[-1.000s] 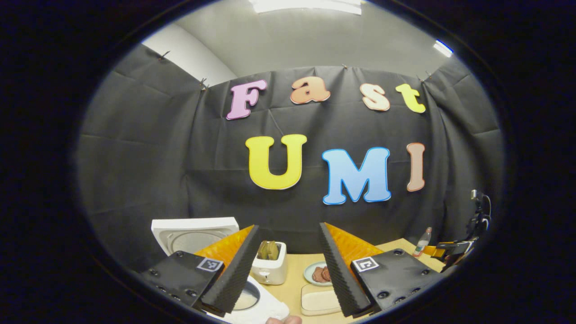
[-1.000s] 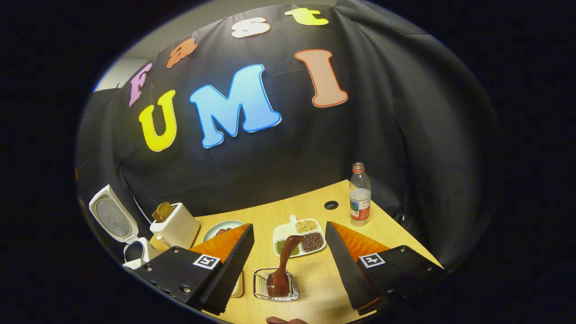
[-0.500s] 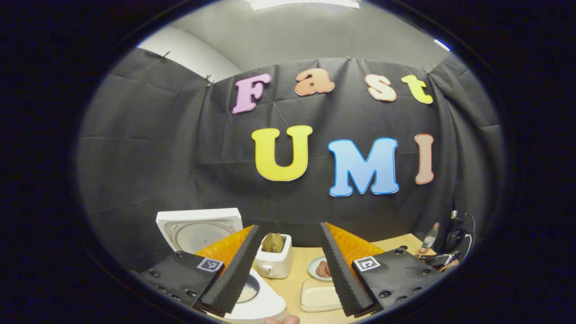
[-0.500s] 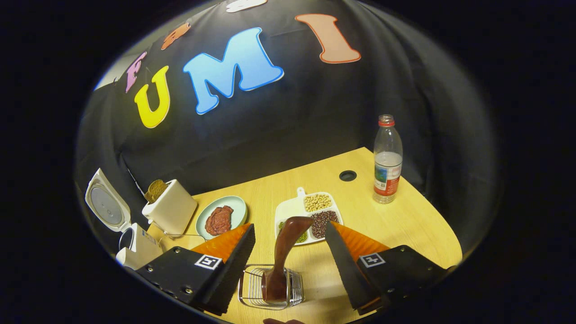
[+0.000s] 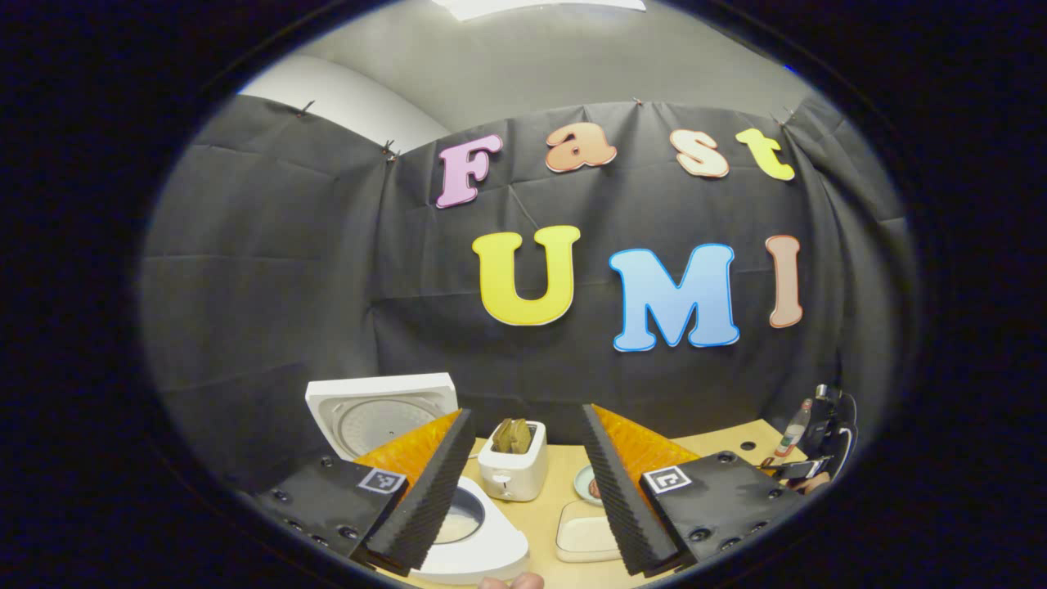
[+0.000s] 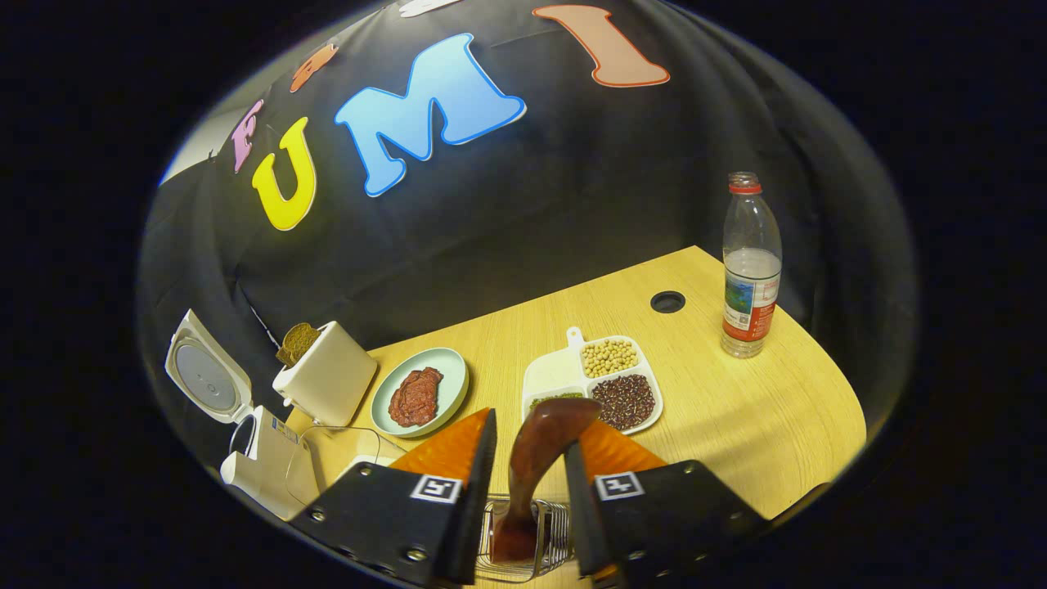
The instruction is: Close the left gripper, press the button to open the rice cooker; take a wooden spoon from the chopstick holder with the right hand, scoop a spoonful of rice and pour it into the rice cooker, then put the wooden spoon back into the chopstick holder.
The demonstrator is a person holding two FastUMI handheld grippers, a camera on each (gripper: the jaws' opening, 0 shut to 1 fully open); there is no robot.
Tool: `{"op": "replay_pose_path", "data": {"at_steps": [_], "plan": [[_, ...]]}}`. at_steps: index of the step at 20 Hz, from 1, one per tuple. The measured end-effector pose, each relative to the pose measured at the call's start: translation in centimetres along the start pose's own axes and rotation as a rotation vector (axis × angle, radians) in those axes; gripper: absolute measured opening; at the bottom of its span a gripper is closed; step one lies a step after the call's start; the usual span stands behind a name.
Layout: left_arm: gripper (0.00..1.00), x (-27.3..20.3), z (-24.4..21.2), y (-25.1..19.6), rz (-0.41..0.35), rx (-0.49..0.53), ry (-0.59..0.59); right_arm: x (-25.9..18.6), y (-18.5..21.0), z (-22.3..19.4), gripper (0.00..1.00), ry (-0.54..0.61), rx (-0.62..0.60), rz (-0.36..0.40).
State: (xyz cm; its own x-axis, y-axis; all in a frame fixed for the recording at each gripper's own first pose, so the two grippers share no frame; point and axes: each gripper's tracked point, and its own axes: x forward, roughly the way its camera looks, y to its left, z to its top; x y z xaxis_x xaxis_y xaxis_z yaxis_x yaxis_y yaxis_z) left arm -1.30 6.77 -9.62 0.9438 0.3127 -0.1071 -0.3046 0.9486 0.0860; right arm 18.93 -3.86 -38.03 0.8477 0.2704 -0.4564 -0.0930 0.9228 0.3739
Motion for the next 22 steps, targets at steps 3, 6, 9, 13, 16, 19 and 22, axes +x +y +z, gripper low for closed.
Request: {"op": "replay_pose_path", "data": {"at_steps": [3, 6, 9, 13, 16, 19, 22], "plan": [[0.91, 0.5, 0.4, -0.3, -0.025, -0.008, -0.009, -2.2, 0.5, -0.6, 0.31, -0.012, -0.001, -0.002], [0.91, 0.8, 0.1, -0.4, -0.050, -0.029, -0.005, -4.3, 1.3, -1.2, 0.30, -0.047, 0.015, 0.004], [0.91, 1.5, -0.1, -0.6, -0.076, -0.057, 0.003, -5.1, 1.7, -1.4, 0.14, -0.068, 0.052, -0.010], [0.89, 1.9, 1.1, -0.4, -0.097, -0.051, -0.033, -5.4, 3.6, -0.1, 0.08, -0.108, -0.034, -0.010], [0.91, 2.2, 1.4, -0.1, -0.100, -0.034, -0.046, -6.2, 5.0, 1.8, 0.08, -0.130, -0.083, -0.025], [0.91, 2.6, 1.2, 0.6, -0.093, -0.029, -0.054, -7.5, 6.6, 3.7, 0.07, -0.144, -0.086, -0.011], [0.92, 2.9, 1.4, 0.8, -0.110, -0.043, -0.056, -8.7, 7.7, 5.8, 0.07, -0.166, -0.078, -0.012]]}}
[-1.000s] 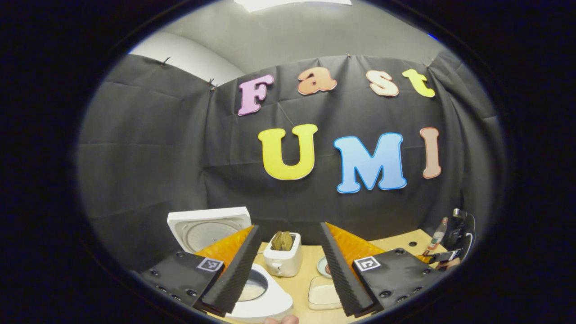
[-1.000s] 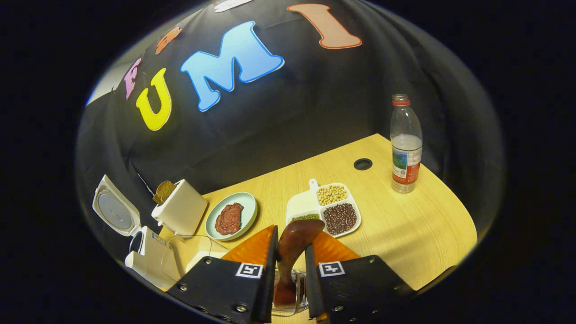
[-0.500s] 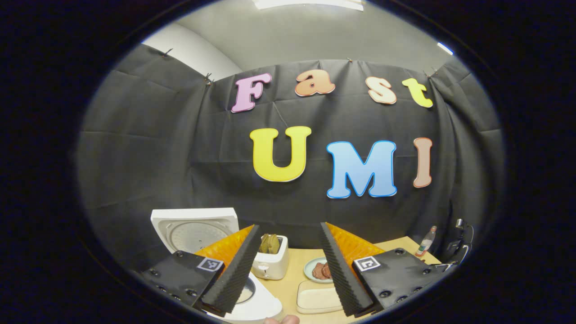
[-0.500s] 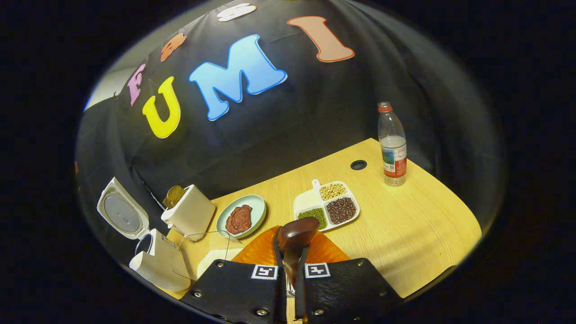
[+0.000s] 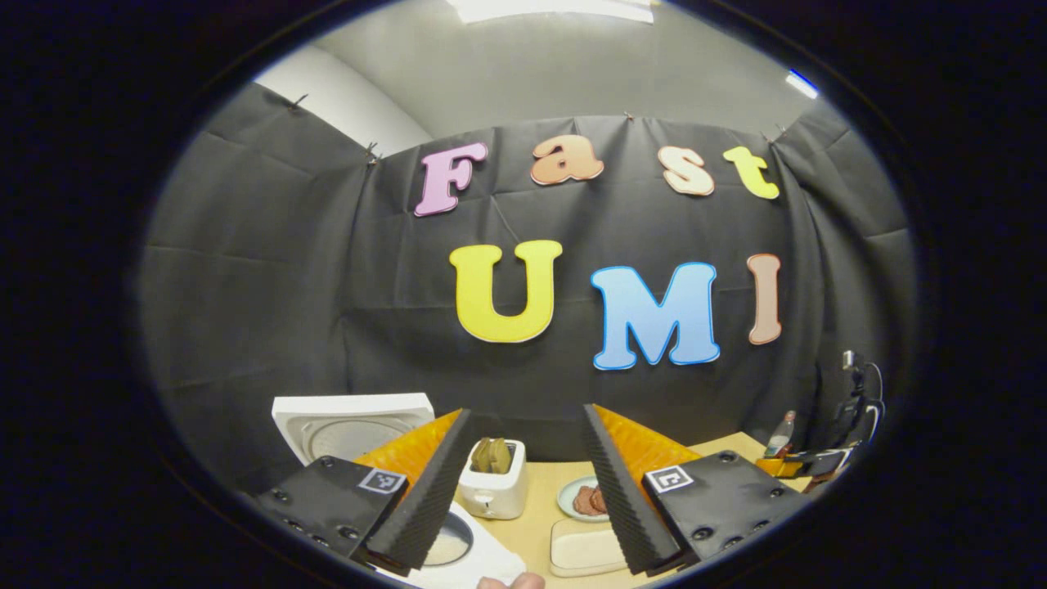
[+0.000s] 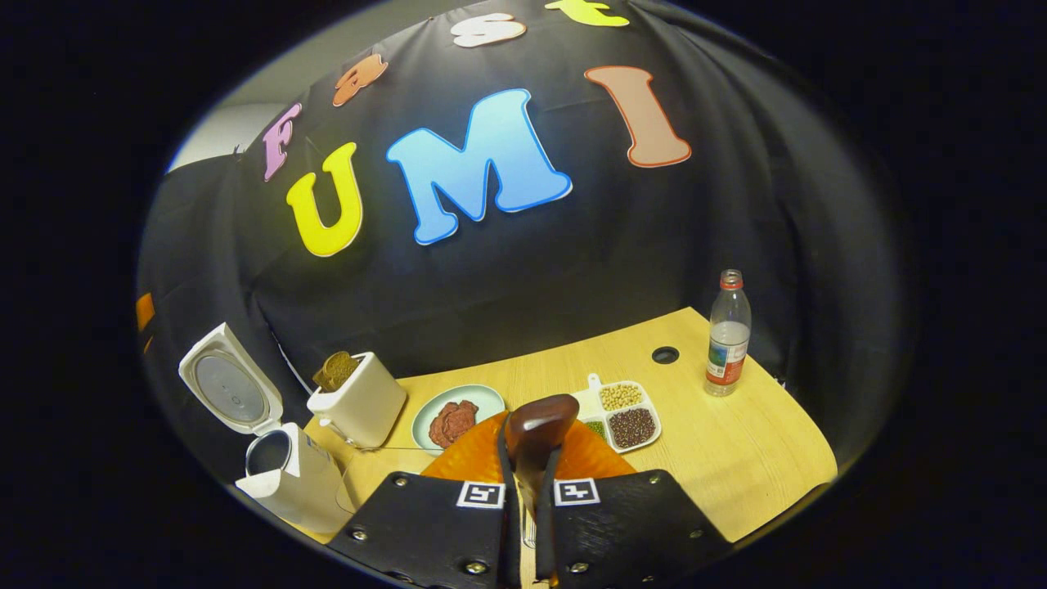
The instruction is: Close the left gripper, press the button to open the rice cooker; take a wooden spoon from the chopstick holder with the right hand, scoop a spoonful of rice and pour it into the rice cooker, then put the wooden spoon back into the chopstick holder.
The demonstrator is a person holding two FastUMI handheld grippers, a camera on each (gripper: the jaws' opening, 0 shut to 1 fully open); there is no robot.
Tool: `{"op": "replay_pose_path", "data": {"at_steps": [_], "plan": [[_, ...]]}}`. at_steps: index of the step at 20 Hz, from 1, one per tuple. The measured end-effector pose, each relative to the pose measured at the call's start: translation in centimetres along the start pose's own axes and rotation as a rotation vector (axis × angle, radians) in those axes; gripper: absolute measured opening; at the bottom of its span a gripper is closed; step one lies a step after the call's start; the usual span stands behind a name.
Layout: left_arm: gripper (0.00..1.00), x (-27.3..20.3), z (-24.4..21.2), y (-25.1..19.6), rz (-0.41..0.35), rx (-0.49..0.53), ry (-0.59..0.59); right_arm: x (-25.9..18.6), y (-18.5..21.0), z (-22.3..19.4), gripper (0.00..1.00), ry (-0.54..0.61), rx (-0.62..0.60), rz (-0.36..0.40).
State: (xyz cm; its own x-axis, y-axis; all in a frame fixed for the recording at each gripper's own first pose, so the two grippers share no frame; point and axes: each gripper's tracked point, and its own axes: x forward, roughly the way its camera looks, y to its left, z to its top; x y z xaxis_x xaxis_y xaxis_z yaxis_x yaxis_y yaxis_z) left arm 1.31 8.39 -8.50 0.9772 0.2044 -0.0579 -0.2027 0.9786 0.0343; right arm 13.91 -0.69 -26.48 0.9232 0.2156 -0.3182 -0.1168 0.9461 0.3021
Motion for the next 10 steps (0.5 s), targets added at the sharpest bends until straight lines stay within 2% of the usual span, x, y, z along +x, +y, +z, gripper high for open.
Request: {"op": "replay_pose_path", "data": {"at_steps": [2, 5, 10], "plan": [[0.92, 0.1, 0.0, 0.9, 0.005, -0.002, -0.004, -0.3, 1.6, 2.0, 0.07, -0.026, 0.003, 0.033], [0.94, 0.0, 0.3, 1.7, 0.012, -0.015, -0.014, -0.1, 5.1, 3.9, 0.07, -0.065, 0.027, 0.131], [0.89, -0.5, 1.4, 2.7, 0.032, 0.013, -0.032, 2.2, 10.1, 2.3, 0.08, -0.025, 0.056, 0.236]]}}
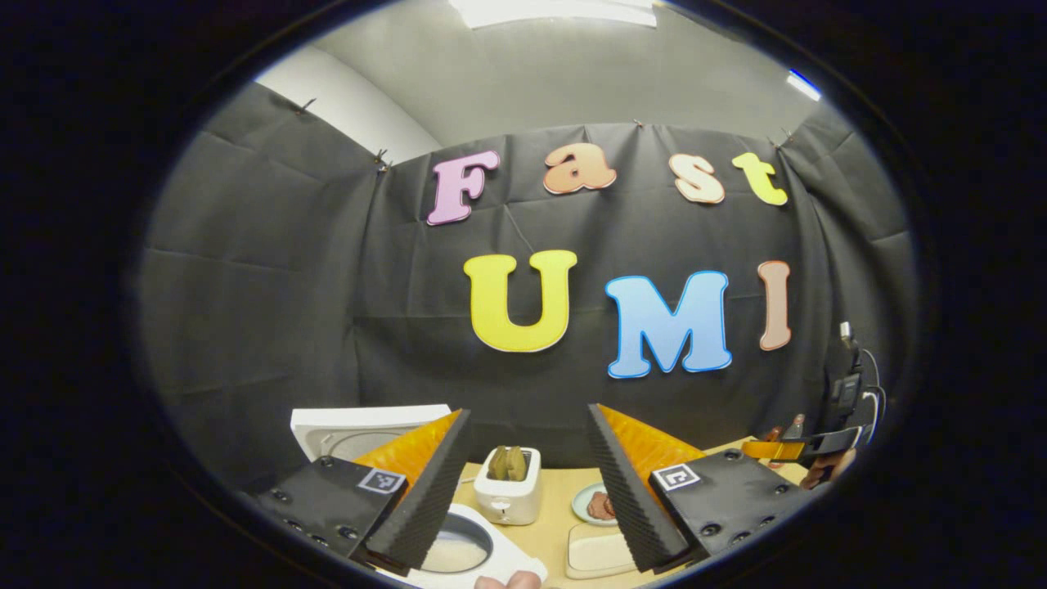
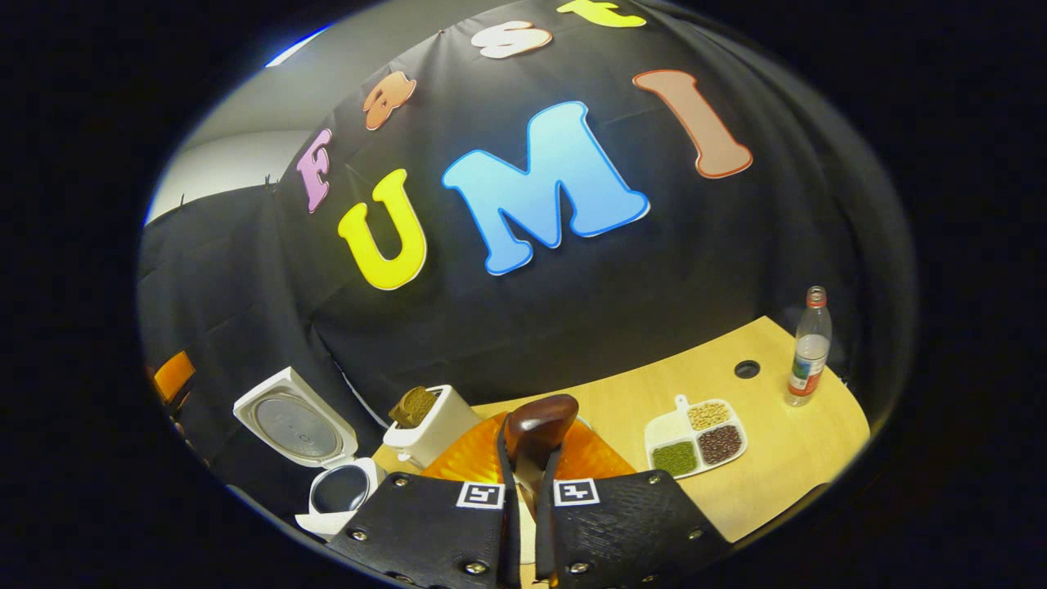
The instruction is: Close the left gripper, press the button to open the rice cooker; take a wooden spoon from the chopstick holder with the right hand, scoop a spoonful of rice and pour it into the rice cooker, then put the wooden spoon back into the chopstick holder.
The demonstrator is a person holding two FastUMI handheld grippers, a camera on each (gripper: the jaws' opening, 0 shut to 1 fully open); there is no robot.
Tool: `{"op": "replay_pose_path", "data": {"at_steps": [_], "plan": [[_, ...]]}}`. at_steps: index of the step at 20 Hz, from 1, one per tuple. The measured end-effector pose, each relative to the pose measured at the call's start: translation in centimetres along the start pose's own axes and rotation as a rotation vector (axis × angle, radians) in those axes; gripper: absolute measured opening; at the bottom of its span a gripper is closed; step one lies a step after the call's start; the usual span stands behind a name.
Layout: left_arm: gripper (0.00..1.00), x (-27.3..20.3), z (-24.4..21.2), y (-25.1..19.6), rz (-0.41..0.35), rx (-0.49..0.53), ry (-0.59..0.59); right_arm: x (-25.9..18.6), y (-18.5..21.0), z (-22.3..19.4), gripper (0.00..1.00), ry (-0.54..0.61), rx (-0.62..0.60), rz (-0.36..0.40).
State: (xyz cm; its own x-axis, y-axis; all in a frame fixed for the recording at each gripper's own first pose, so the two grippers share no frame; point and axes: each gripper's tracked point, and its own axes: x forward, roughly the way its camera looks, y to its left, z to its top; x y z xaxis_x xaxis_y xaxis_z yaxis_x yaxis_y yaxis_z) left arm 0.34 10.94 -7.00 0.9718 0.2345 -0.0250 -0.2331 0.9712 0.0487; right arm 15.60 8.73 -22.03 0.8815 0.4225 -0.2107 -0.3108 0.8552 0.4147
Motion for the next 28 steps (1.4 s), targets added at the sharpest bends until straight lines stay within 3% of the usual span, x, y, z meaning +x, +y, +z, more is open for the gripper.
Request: {"op": "replay_pose_path", "data": {"at_steps": [3, 4, 5, 10, 18, 20, 21, 23, 25, 27, 28], "plan": [[0.99, -0.6, 0.2, 0.6, 0.018, 0.017, 0.000, 2.1, 2.2, -2.8, 0.07, 0.068, -0.002, 0.040], [0.99, -0.7, 0.1, 0.9, 0.023, 0.019, 0.003, 2.7, 2.8, -3.6, 0.07, 0.093, -0.001, 0.051], [0.89, -0.8, -0.1, 1.2, 0.029, 0.022, 0.006, 3.3, 3.4, -4.5, 0.07, 0.113, 0.001, 0.061], [0.89, -1.3, -0.2, 3.0, 0.081, 0.031, 0.003, 6.3, 5.1, -8.6, 0.08, 0.184, -0.038, 0.055], [0.94, -0.8, -0.5, 4.6, 0.086, 0.022, 0.008, 8.9, 6.3, -15.4, 0.08, 0.266, -0.158, 0.026], [0.94, -0.7, -0.8, 5.1, 0.091, 0.018, 0.017, 8.9, 6.9, -16.2, 0.08, 0.281, -0.136, 0.029], [0.99, -0.8, -1.0, 5.6, 0.101, 0.016, 0.019, 8.8, 7.4, -16.4, 0.08, 0.282, -0.130, 0.037], [0.94, -1.0, -1.0, 6.4, 0.118, 0.005, 0.011, 8.5, 8.5, -16.9, 0.07, 0.297, -0.100, 0.074], [0.99, -1.2, -1.3, 6.7, 0.122, -0.008, 0.017, 8.4, 8.0, -16.7, 0.08, 0.293, -0.061, 0.062], [0.89, -1.4, -1.1, 6.9, 0.121, -0.010, 0.015, 8.4, 6.9, -16.6, 0.08, 0.293, 0.054, 0.051], [0.92, -1.5, -0.9, 6.9, 0.125, -0.005, 0.010, 8.4, 6.4, -16.6, 0.07, 0.296, 0.137, 0.048]]}}
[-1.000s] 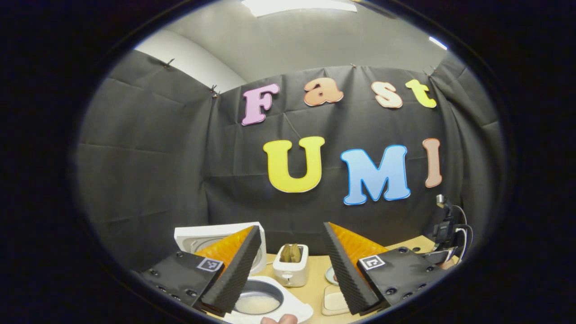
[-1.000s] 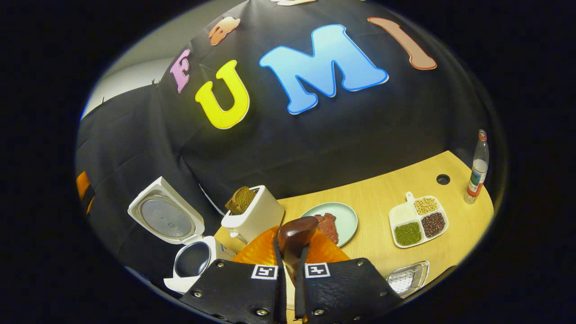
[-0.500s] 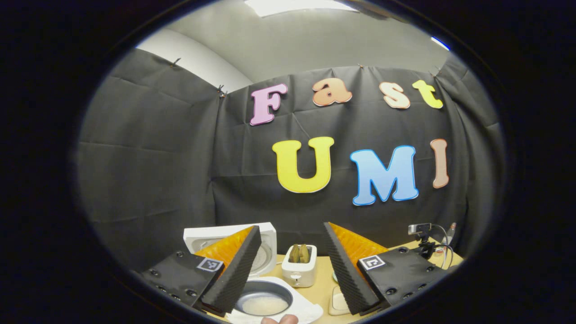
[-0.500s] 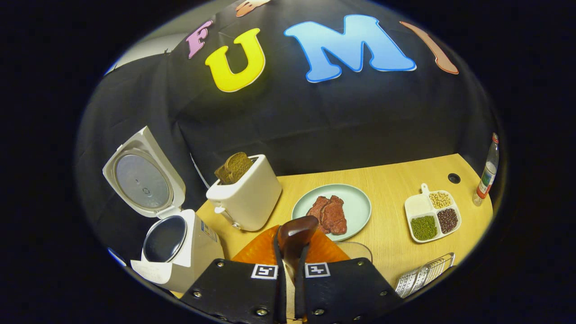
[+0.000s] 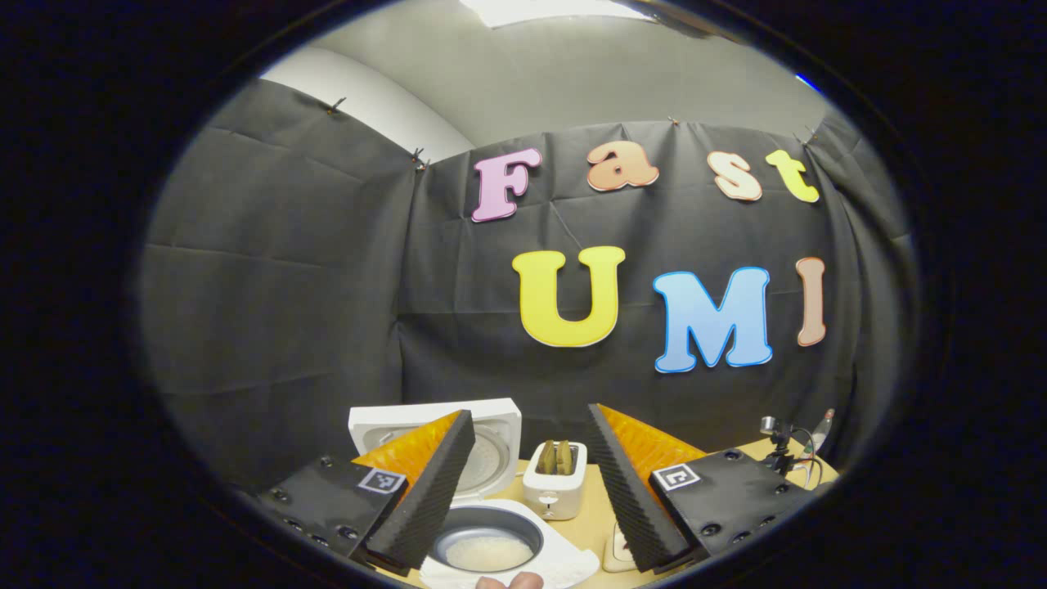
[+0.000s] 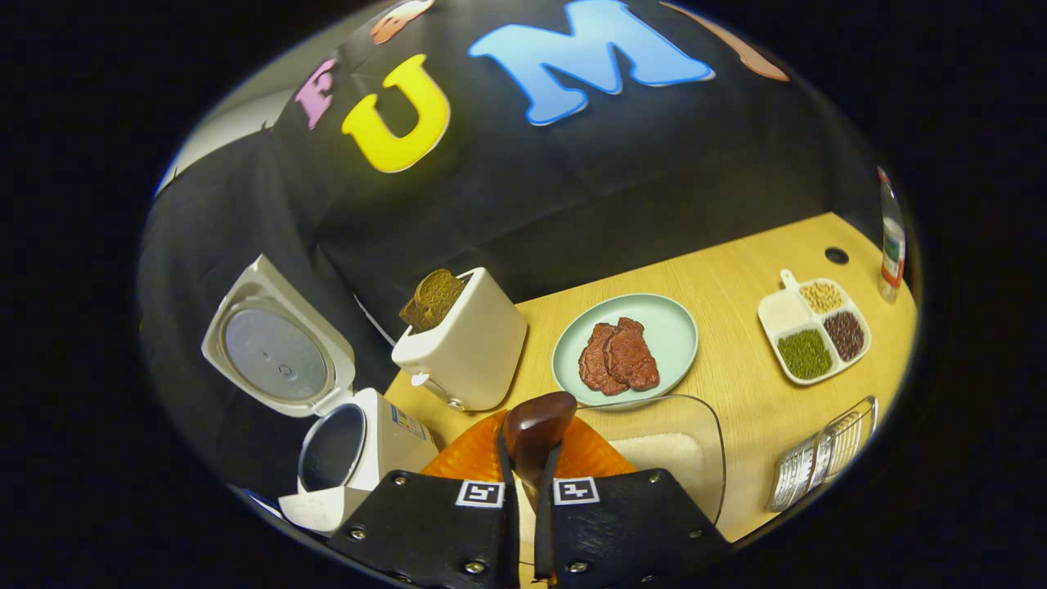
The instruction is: Close the left gripper, press the button to open the rice cooker; take a wooden spoon from the chopstick holder with the right hand, scoop a spoonful of rice and pour it into the rice cooker, then put the wooden spoon back into the chopstick holder.
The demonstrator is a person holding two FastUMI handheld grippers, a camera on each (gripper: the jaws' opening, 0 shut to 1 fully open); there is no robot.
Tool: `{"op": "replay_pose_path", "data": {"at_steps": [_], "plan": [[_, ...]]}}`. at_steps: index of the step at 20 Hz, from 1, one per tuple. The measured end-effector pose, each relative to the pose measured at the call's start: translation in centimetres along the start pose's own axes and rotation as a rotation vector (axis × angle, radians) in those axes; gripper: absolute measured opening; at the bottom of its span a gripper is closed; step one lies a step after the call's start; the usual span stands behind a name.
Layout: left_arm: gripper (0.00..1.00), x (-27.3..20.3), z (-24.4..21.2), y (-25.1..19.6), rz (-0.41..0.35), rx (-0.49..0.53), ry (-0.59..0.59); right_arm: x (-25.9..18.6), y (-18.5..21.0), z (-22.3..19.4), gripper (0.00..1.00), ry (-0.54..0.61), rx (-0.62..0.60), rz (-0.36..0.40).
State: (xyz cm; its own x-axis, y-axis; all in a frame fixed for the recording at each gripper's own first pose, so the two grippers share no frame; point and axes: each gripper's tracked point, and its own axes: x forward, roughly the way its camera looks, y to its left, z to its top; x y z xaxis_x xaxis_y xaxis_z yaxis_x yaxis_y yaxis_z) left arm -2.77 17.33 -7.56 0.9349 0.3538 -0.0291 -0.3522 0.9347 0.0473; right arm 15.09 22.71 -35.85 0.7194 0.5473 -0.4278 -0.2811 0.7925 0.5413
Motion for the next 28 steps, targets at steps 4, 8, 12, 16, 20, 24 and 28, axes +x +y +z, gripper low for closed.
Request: {"op": "replay_pose_path", "data": {"at_steps": [4, 8, 12, 16, 20, 24, 28], "plan": [[0.89, -0.3, 0.3, -0.9, -0.013, 0.027, -0.013, -0.9, -1.8, 0.6, 0.08, -0.012, 0.170, -0.002], [0.94, -0.3, 1.0, -2.1, -0.040, 0.028, -0.024, -3.0, -1.7, 3.9, 0.07, -0.072, 0.250, 0.044], [0.96, -0.2, 1.2, -3.3, -0.071, 0.004, -0.030, -5.5, 0.0, 7.6, 0.07, -0.132, 0.359, 0.144], [0.99, -0.5, 1.0, -3.9, -0.101, -0.005, -0.035, -7.7, 1.4, 10.2, 0.07, -0.171, 0.430, 0.197], [0.99, -0.7, 1.1, -3.4, -0.115, -0.017, -0.037, -9.1, 3.2, 11.6, 0.07, -0.193, 0.433, 0.215], [0.89, -1.1, 0.5, -2.2, -0.111, -0.051, -0.026, -9.2, 6.3, 12.1, 0.07, -0.195, 0.381, 0.245], [0.94, -1.5, 0.6, -2.0, -0.136, -0.039, -0.033, -7.8, 10.4, 12.1, 0.07, -0.179, 0.376, 0.281]]}}
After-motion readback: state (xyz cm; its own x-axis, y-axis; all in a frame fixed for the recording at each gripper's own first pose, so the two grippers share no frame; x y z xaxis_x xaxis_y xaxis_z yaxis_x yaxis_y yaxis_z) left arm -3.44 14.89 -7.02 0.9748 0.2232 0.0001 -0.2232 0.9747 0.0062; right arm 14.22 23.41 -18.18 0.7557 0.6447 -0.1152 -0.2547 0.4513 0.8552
